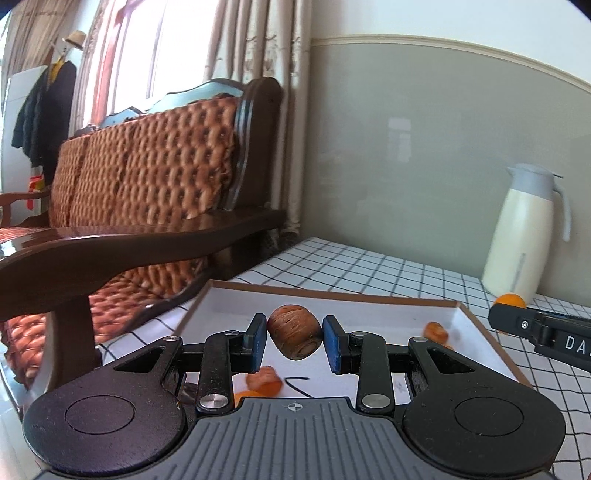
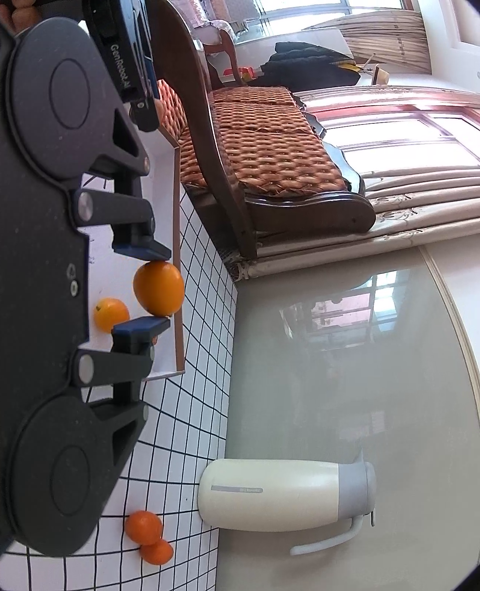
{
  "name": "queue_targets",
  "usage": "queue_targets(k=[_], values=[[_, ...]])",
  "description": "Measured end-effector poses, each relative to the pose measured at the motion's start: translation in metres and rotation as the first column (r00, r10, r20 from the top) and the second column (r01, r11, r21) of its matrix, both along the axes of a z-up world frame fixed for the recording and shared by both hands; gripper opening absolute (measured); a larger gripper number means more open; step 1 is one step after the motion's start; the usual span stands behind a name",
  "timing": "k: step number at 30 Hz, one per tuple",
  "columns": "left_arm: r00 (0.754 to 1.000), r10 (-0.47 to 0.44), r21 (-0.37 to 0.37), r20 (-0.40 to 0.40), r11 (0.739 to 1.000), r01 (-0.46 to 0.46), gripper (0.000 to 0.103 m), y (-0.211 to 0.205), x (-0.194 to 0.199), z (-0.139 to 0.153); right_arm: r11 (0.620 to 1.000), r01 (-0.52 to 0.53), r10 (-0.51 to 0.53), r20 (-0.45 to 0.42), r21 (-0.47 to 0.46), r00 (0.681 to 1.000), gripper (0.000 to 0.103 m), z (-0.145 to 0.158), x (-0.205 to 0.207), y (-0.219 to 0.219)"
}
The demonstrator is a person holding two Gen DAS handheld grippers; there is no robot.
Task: Organize fruits
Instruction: 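Lift and carry both held fruits over the white box, then open both tools to drop the brown fruit and orange into the box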
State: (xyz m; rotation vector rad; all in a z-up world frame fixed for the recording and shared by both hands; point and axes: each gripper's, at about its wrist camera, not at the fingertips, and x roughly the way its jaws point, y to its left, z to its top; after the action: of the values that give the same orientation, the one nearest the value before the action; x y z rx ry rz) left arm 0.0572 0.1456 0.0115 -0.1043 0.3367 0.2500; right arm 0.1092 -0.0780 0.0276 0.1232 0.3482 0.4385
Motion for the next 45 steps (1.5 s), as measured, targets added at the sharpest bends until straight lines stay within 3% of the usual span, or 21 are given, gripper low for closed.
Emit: queue_targets(k=[30,31,33,34,35,36,38,40,43,45], values=[[0.998,0.055,-0.026,-0.022,0.998,-0.056,0.033,0.03,0.048,-0.006,0.999,0.022,-0.024,-0.071,-0.026,0.997,0.025,-0.016,0.048,0.034],[0.998,0.058,-0.025,-0.022,0.998,-0.058,0.033,0.03,0.05,-0.006,0.999,0.025,-0.028,-0.081,-0.034,0.996,0.027,-0.018,0.05,0.035],[0.998,0.06,-0.027,-0.027,0.998,-0.061,0.034,0.031,0.054,-0.007,0.998,0.041,-0.045,-0.09,-0.041,0.995,0.049,-0.019,0.052,0.035],[0.998,0.059,-0.026,-0.034,0.998,-0.06,0.046,0.031,0.057,-0.008,0.999,0.05,-0.051,-0.081,-0.02,0.995,0.069,-0.018,0.05,0.032],[0.997,0.063,-0.026,-0.035,0.998,-0.064,0.063,0.03,0.057,-0.007,0.998,0.057,-0.056,-0.06,0.001,0.997,0.073,-0.016,0.046,0.03],[0.997,0.076,-0.023,-0.025,0.997,-0.077,0.103,0.029,0.054,-0.005,0.998,0.057,-0.057,-0.043,0.006,0.997,0.073,-0.013,0.044,0.029],[0.994,0.095,0.018,0.053,0.995,-0.096,0.103,0.022,0.046,0.001,0.998,0.059,-0.058,-0.014,0.018,0.998,0.073,-0.008,0.04,0.025],[0.994,0.084,0.052,0.068,0.995,-0.087,0.103,0.018,0.043,0.006,0.997,0.057,-0.058,0.012,0.06,0.998,0.077,-0.003,0.035,0.019],[0.99,0.09,0.042,0.108,0.995,-0.095,0.103,0.02,0.035,0.011,0.991,0.067,-0.076,0.077,0.113,0.994,0.094,0.005,0.023,0.008],[0.983,0.112,0.069,0.146,0.99,-0.123,0.103,0.02,0.029,0.016,0.989,0.076,-0.092,0.13,0.124,0.987,0.097,0.011,0.017,0.003]])
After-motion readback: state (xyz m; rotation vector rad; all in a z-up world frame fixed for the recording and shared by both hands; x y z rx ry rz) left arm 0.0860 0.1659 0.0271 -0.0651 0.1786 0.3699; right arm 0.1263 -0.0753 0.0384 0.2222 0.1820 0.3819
